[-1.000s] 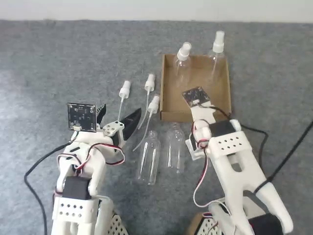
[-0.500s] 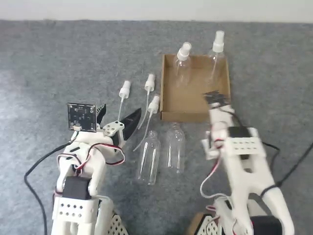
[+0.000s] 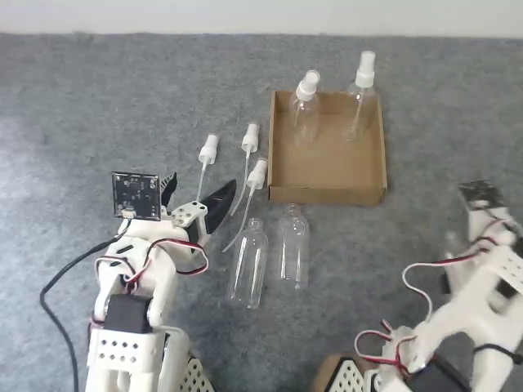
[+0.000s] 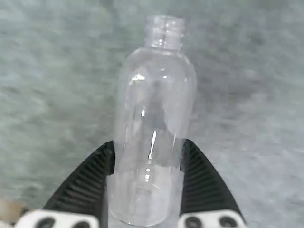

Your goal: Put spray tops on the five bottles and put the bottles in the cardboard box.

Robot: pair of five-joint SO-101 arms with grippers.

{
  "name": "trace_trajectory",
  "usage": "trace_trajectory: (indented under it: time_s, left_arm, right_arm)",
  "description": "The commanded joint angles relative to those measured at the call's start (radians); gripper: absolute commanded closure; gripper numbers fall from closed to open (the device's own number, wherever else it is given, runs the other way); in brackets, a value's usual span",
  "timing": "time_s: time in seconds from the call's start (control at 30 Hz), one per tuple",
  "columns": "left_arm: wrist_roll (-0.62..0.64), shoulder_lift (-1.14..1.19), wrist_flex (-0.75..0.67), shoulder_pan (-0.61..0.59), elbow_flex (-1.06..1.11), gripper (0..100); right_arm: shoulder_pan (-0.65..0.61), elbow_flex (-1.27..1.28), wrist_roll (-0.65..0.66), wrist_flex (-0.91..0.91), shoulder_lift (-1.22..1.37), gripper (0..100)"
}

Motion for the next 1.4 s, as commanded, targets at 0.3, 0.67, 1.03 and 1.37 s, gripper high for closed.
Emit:
trace_trajectory:
  time_s: [0.3, 0.67, 1.03, 1.37]
  left_arm:
    - [-0.011, -0.006, -0.018, -0.002, -0.015, 67]
    - [-0.086, -0.005, 0.152, -0.002, -0.119, 67]
    - [-0.175, 0.437, 0.167, -0.083, -0.414, 78]
    - [-0.236, 1.356, 0.440, -0.083, -1.254, 77]
  right_arm:
    - [-0.010, -0.319, -0.066, -0.061, 0.321, 98.8]
    - [-0.213, -0.339, -0.222, -0.151, 0.470, 98.8]
    - [-0.306, -0.275, -0.258, -0.142, 0.470, 91.3]
    - [-0.303, -0.265, -0.255, -0.139, 0.470, 91.0]
